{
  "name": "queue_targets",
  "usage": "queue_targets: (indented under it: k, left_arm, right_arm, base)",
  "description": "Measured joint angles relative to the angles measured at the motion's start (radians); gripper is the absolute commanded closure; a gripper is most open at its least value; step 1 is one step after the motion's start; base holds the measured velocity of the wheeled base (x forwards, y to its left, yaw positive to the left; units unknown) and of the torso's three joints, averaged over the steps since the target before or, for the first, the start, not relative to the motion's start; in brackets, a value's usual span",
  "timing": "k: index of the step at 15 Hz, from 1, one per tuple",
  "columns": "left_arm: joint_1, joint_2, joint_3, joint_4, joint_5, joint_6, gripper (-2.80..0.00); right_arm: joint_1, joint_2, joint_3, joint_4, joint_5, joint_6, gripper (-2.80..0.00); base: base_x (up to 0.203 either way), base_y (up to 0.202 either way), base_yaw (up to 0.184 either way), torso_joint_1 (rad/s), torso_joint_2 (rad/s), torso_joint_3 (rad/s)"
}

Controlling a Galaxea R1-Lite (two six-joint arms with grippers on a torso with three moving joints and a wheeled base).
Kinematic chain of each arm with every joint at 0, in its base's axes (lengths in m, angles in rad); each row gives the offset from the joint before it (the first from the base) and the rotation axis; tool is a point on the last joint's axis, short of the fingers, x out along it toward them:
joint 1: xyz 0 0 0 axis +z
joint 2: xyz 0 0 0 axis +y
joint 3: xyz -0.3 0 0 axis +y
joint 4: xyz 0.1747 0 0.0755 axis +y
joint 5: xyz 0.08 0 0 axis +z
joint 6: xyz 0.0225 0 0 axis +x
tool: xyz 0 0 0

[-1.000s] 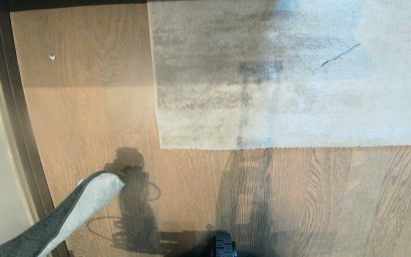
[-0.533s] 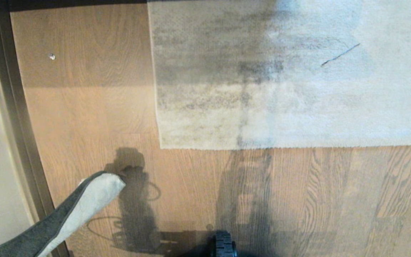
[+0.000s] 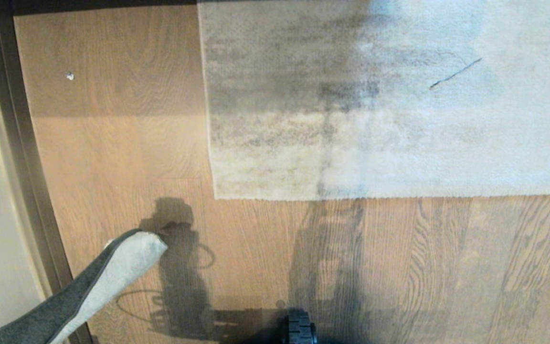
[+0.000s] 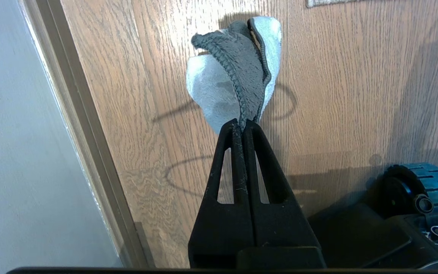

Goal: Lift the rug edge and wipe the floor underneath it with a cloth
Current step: Put down the rag

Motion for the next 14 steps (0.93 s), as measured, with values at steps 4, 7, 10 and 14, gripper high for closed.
queue_targets:
  k: [4,7,10,14]
  left_arm:
    - [0.000,0.000,0.000,0.000,0.000,0.000,0.00]
    - [-0.001,0.000,0.000,0.000,0.000,0.000,0.00]
    - [0.000,0.000,0.000,0.000,0.000,0.000,0.00]
    - [0.000,0.000,0.000,0.000,0.000,0.000,0.00]
  right_arm:
    - [0.000,-0.005,0.001,-0.001,-0.003,0.026,0.00]
    - [0.000,-0.006,0.001,-0.001,-0.003,0.026,0.00]
    - [0.000,-0.006,0.001,-0.001,-0.003,0.027,0.00]
    - [0.000,-0.006,0.001,-0.001,-0.003,0.026,0.00]
  base:
    - [0.000,0.000,0.000,0.000,0.00,0.000]
    - [0.000,0.000,0.000,0.000,0.00,0.000]
    - [0.000,0.000,0.000,0.000,0.00,0.000]
    - [0.000,0.000,0.000,0.000,0.00,0.000]
